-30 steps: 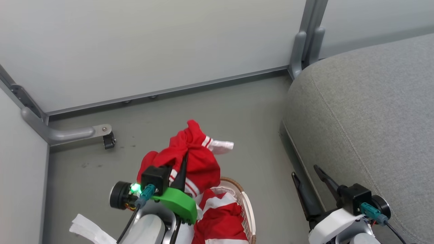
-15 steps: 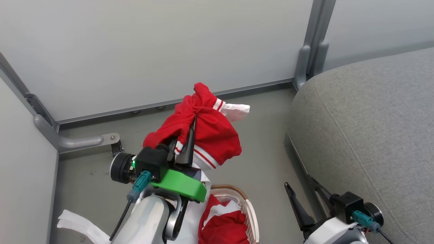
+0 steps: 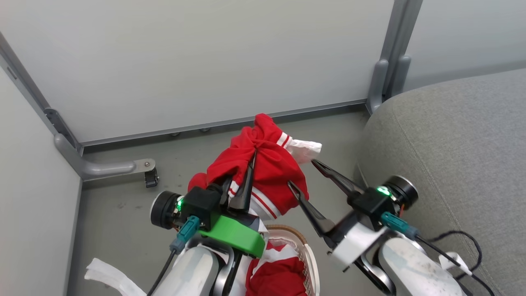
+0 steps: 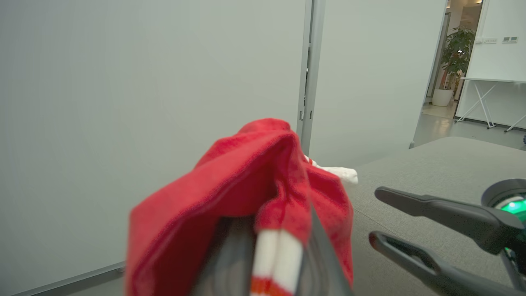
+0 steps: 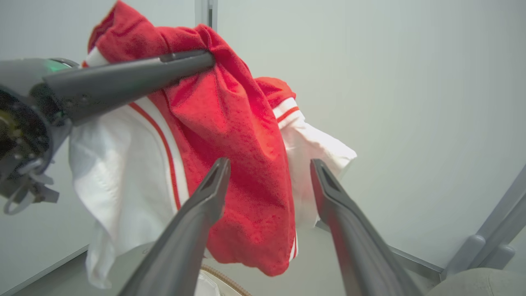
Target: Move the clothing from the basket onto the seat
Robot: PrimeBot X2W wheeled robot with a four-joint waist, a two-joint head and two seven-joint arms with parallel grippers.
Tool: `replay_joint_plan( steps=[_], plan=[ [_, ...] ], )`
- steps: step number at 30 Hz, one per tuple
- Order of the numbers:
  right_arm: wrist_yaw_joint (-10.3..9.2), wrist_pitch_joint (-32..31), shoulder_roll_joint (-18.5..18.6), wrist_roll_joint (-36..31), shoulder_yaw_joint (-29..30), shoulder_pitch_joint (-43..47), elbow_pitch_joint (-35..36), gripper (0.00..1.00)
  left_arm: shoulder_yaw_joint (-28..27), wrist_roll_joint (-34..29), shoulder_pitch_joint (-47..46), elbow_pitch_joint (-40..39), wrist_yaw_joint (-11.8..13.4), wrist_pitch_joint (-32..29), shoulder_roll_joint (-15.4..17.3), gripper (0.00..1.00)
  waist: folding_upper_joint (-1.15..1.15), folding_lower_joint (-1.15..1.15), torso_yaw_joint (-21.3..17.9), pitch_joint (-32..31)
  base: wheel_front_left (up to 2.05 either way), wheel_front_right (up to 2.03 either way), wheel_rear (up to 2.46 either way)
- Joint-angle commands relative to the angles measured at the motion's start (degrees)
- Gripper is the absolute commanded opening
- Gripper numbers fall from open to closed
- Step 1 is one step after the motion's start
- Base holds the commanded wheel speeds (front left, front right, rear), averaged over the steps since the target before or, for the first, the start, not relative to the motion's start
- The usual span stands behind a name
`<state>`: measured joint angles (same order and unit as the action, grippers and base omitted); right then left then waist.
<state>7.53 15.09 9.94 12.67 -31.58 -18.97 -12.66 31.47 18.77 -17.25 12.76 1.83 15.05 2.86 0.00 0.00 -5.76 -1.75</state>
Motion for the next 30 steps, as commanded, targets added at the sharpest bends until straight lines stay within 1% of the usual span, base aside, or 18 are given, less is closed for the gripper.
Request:
replay_joint_plan(
  steps=[1,5,10,13,14,15,16,19,23,24,25,26,30],
  plan=[
    [-0.08,0.1,-0.1,-0.5,-0.8,-1.6,-0.7,1.00,0.3,0.7,0.5,-0.1,0.3,0.2,0.1,0.00,0.00,0.00,0.4,-0.1,0.00,0.00,0.00],
    [-0.08,0.1,-0.7,-1.3,-3.6,-5.3,-4.0,1.00,2.0,1.2,0.1,0.0,0.4,0.2,0.1,0.00,0.00,0.00,1.4,-0.1,0.00,0.00,0.00],
    [-0.08,0.1,-2.5,-2.3,-7.1,-10.0,-8.5,1.00,4.9,1.8,-0.5,0.0,0.5,0.2,0.1,0.00,0.00,0.00,2.7,0.0,0.00,0.00,0.00],
    [-0.07,0.1,-3.5,-1.9,-8.4,-11.1,-11.5,1.00,6.3,2.6,-0.7,-0.1,0.4,0.2,0.1,0.00,0.00,0.00,3.3,-0.1,0.00,0.00,0.00],
    [-0.08,0.1,-3.8,-1.4,-9.0,-11.2,-12.5,0.81,6.7,2.8,-0.7,-0.1,0.5,0.2,0.1,0.00,0.00,0.00,3.4,-0.2,0.00,0.00,0.00],
    [-0.07,0.1,-4.1,-0.6,-9.7,-11.4,-13.6,0.08,7.0,3.2,-0.8,-0.1,0.5,0.2,0.1,0.00,0.00,0.00,3.6,-0.2,0.00,0.00,0.00],
    [-0.08,0.1,-4.3,0.4,-10.4,-11.7,-14.2,0.00,7.4,3.4,-0.8,-0.1,0.6,0.2,0.1,0.00,0.00,0.00,3.8,-0.2,0.00,0.00,0.00],
    [-0.08,0.1,-4.3,2.4,-11.9,-12.0,-14.5,0.00,7.9,4.0,-0.8,0.0,0.8,0.2,0.1,0.00,0.00,0.00,3.9,-0.3,0.00,0.00,0.00],
    [-0.08,0.1,-3.5,3.9,-10.6,-10.0,-13.0,0.00,7.2,3.5,-0.9,-0.1,1.2,0.2,0.1,0.00,0.00,0.00,2.9,0.0,0.00,0.00,0.00],
    [-0.08,0.1,-3.4,4.2,-9.7,-9.3,-12.4,0.00,7.0,3.1,-0.8,0.1,1.2,0.1,0.1,0.20,0.00,0.00,2.4,0.1,0.00,0.00,0.00],
    [-0.08,0.1,-3.3,4.4,-8.9,-8.7,-11.8,0.00,6.7,2.9,-0.7,0.2,1.3,0.1,0.1,0.58,0.00,0.00,1.8,0.2,0.00,0.00,0.00],
    [-0.08,0.1,-3.1,4.2,-7.5,-8.1,-10.9,0.00,6.6,3.0,-0.5,0.3,1.1,0.1,0.1,1.00,0.00,0.00,1.0,0.3,0.00,0.00,0.00],
    [-0.08,0.1,-2.7,3.2,-2.1,-4.9,-8.0,0.00,5.9,2.1,0.3,0.7,1.1,0.1,0.1,1.00,0.00,0.00,-3.3,0.9,0.00,0.00,0.00]
  ],
)
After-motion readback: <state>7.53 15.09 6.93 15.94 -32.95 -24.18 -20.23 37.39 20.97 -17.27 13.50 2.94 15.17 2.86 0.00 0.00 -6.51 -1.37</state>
